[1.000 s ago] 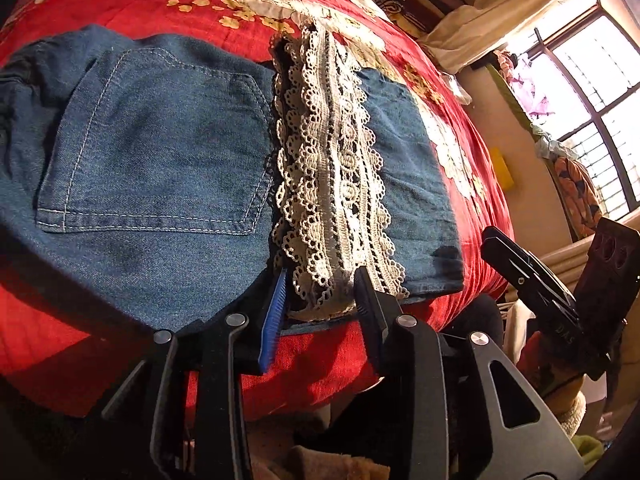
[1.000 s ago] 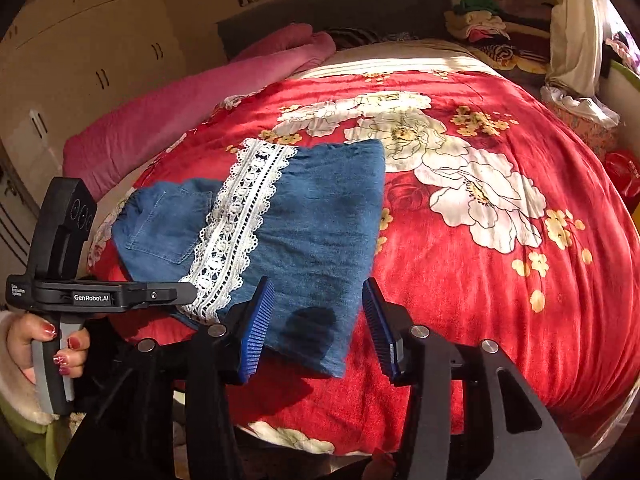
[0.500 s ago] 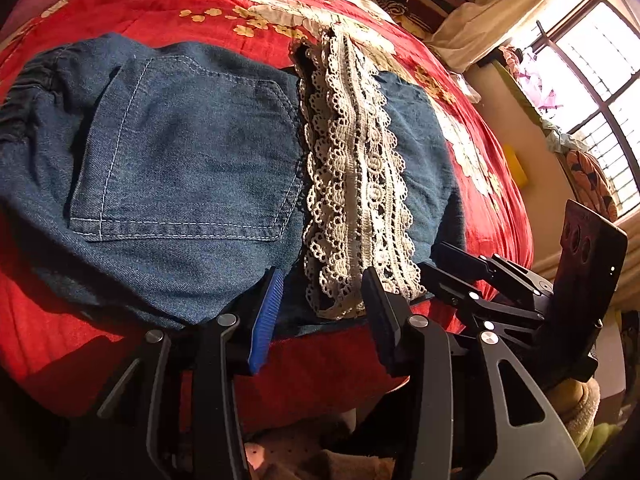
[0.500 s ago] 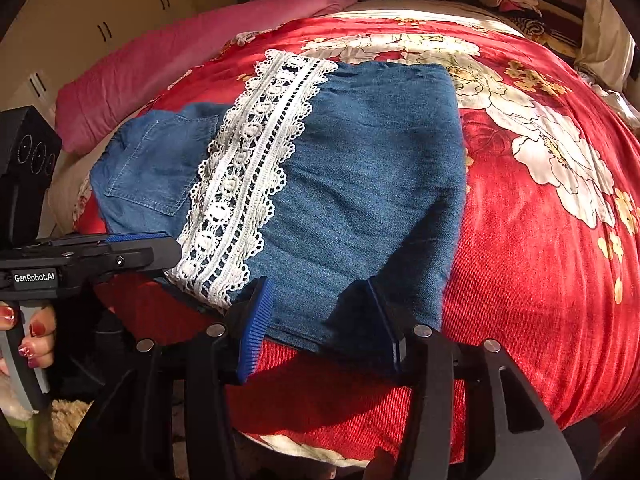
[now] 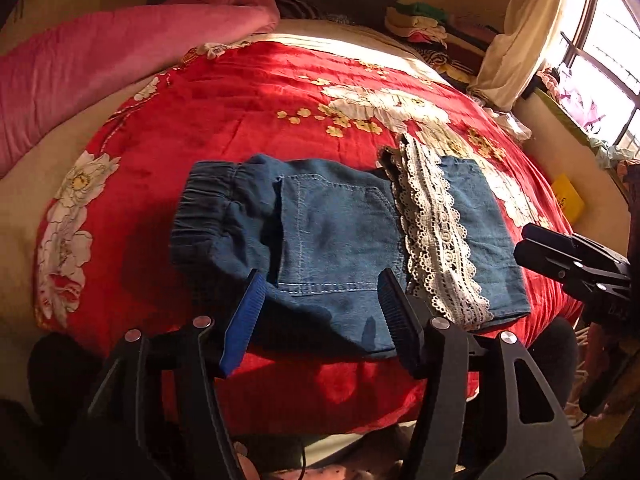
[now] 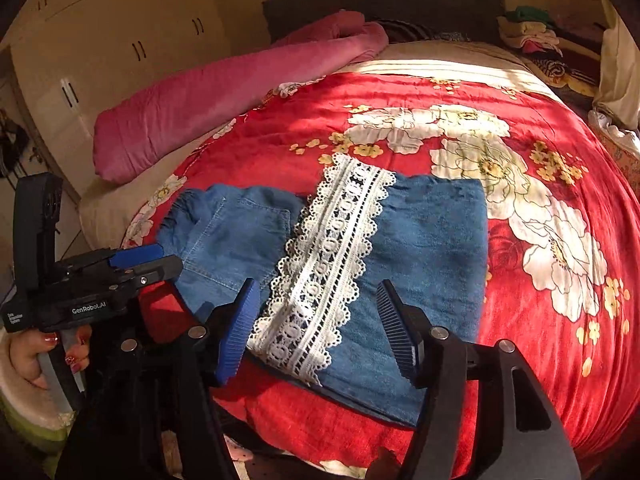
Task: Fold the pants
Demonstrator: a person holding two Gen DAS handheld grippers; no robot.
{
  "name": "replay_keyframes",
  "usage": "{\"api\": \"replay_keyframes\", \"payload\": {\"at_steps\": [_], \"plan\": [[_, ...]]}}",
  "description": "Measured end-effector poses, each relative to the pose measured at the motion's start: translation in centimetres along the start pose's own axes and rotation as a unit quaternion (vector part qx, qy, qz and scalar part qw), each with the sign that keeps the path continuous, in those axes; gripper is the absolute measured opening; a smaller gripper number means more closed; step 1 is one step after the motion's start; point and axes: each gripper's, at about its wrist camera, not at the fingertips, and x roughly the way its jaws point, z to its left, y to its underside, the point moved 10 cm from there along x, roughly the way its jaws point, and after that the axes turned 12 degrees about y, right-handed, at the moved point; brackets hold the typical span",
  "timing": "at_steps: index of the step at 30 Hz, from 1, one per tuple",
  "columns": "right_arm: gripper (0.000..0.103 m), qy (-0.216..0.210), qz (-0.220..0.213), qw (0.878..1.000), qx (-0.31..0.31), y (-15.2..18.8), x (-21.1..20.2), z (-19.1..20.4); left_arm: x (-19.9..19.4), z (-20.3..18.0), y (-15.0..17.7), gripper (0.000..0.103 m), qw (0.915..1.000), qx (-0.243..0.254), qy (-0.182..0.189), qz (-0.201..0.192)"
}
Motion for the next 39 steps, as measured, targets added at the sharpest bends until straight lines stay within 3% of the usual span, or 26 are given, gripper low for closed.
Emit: {"api": "replay_keyframes", "payload": {"at_steps": [11,15,28,34,35,39], "plan": [[0.068,-0.052,0.028,0.996,-0.063,-4.5,4.7,7.0,-0.4,5.0,0.5,0.063,0.9990,-0.026,-0.037,-0.004],[0.070,-0.065,0.046,0.993,-0.087,-5.8,7.1,9.0,0.1,6.4,1.0,0.070,0.9986,-0.043,-0.031,0.001],[0.072,-0.106,0.118,0.976,-0.149,-6.9,14.5,15.5,2.1,8.4,1.9,0.074,0.9966,-0.080,0.015,0.013],[0.072,-0.130,0.136,0.969,-0.160,-7.0,16.2,17.4,2.6,8.7,1.8,0.077,0.9935,-0.103,0.047,-0.001],[0.071,-0.132,0.144,0.967,-0.164,-6.7,16.6,17.7,2.7,8.7,1.8,0.077,0.9930,-0.107,0.051,-0.002],[0.049,-0.130,0.164,0.961,-0.183,-5.4,18.3,18.4,3.2,8.7,1.3,0.077,0.9911,-0.115,0.066,-0.012]]}}
